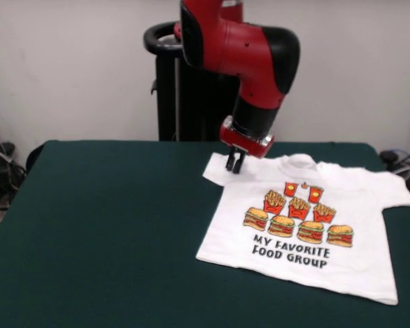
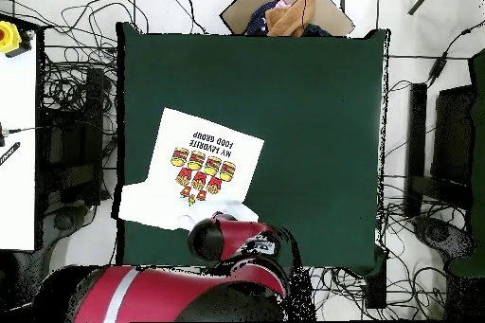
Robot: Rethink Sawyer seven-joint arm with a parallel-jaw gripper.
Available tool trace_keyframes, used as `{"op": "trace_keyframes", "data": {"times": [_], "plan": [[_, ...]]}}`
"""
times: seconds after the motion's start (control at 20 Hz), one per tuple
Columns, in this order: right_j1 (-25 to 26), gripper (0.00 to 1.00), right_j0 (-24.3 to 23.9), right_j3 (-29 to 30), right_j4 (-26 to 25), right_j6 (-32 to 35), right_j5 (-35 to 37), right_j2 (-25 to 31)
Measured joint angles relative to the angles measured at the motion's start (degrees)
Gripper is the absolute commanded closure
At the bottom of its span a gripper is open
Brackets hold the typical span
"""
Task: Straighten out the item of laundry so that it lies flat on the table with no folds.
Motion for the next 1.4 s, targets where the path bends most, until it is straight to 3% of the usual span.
{"op": "trace_keyframes", "data": {"times": [0.85, 1.4], "plan": [[2.2, 1.0, 6.8, -0.1, 5.1, 0.0, -0.6, -5.2], [2.3, 1.0, 3.4, -0.1, 5.1, 0.0, -0.6, -5.5]]}}
